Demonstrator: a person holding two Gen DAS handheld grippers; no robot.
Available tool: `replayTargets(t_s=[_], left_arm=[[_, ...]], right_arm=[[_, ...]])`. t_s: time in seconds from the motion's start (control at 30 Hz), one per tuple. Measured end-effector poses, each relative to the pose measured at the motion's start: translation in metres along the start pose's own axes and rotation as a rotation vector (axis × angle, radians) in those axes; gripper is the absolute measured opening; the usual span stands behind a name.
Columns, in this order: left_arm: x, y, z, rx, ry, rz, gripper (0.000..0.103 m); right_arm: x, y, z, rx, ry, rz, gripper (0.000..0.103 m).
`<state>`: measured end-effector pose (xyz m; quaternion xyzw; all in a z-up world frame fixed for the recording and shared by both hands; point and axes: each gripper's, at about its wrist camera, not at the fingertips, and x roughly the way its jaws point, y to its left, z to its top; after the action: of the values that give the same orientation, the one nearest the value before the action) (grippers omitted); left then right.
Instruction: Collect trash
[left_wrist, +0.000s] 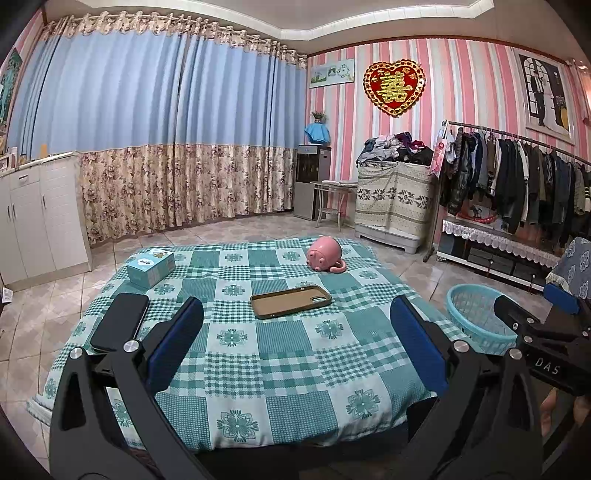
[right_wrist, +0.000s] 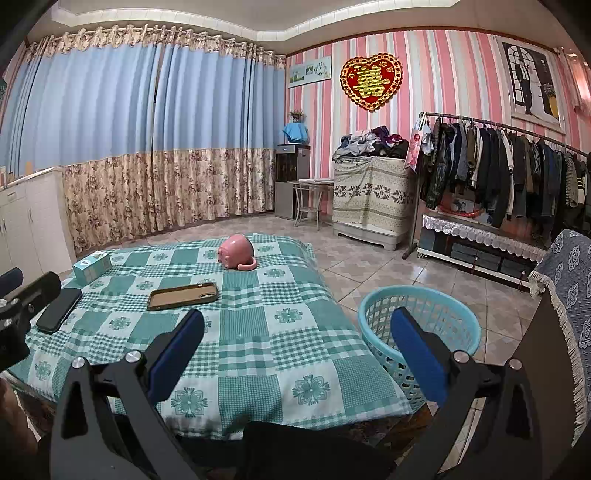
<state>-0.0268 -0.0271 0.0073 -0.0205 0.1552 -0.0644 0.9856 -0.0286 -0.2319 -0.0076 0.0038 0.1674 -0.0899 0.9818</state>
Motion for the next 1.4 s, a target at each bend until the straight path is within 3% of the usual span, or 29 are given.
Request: replayTargets(t_s=[1.4], left_arm=[[0.0011,-0.0017,-0.0006,0.019,-0.014,0.028,0.098]], right_arm=[[0.0004,-0.0014,-0.0006,-0.002,-0.009,0.002,0.099]])
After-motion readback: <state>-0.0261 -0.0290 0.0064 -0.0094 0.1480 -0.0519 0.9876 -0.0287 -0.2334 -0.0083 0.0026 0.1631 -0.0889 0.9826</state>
